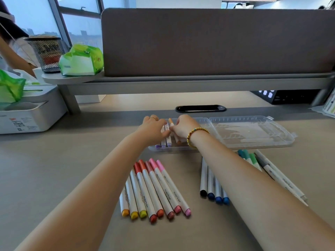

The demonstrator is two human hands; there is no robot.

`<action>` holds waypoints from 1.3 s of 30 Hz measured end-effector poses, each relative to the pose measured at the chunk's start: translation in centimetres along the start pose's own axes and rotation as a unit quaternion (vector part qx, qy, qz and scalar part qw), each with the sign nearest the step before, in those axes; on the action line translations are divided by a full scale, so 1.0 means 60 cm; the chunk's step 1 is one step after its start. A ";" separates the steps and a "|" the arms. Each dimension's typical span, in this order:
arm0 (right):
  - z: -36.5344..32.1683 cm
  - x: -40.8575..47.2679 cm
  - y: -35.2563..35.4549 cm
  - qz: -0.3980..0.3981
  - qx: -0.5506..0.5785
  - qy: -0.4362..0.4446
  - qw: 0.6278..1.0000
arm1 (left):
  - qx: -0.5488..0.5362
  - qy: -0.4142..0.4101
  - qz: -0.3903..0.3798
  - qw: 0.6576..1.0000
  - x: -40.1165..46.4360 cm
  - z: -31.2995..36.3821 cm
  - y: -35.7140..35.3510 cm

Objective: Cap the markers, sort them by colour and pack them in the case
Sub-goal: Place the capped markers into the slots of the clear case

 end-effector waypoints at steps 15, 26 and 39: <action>-0.013 -0.037 -0.008 -0.026 -0.152 0.173 0.973 | -0.031 -0.073 -0.078 0.994 -0.037 0.010 -0.021; 0.002 -0.051 -0.009 -0.035 -0.233 0.162 0.958 | -0.042 -0.004 -0.122 0.992 -0.040 -0.003 -0.028; -0.054 -0.141 0.035 0.050 -0.121 0.145 0.981 | -0.169 0.152 0.130 0.965 -0.116 -0.088 0.051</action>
Point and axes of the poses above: each hand's wrist, its own x-axis towards the middle knuckle, its own y-axis out of the back of the hand, z = x × y, the point moved 7 cm from there along x, towards the middle knuckle, and after that the axes turned 8 degrees about z, right-handed, at the moved point
